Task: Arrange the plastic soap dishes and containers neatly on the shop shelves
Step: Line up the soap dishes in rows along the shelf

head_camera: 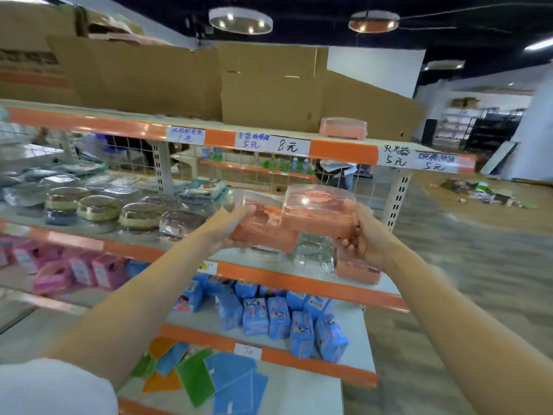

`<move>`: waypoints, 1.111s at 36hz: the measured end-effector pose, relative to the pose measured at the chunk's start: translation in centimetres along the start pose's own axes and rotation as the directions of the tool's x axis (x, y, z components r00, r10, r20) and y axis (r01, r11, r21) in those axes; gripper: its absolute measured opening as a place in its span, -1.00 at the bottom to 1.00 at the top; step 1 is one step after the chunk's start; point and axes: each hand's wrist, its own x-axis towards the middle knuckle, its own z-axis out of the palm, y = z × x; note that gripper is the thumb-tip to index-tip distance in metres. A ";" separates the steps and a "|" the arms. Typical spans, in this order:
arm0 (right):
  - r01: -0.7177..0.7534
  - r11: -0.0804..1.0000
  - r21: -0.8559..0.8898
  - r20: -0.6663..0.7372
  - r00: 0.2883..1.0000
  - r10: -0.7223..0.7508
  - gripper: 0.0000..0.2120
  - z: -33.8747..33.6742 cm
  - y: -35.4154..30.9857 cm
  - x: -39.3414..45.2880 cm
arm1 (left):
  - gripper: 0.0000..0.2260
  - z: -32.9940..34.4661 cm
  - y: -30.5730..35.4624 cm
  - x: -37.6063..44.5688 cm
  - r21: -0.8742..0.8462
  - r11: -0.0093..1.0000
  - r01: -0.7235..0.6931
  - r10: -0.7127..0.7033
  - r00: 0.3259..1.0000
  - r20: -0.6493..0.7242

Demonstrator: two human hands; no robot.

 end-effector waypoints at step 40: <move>-0.354 0.774 -0.525 -0.482 0.873 0.073 -0.53 -19.7 10.0 22.9 | -0.70 16.6 -5.6 25.2 0.613 0.779 0.130 -0.005 0.979 -0.202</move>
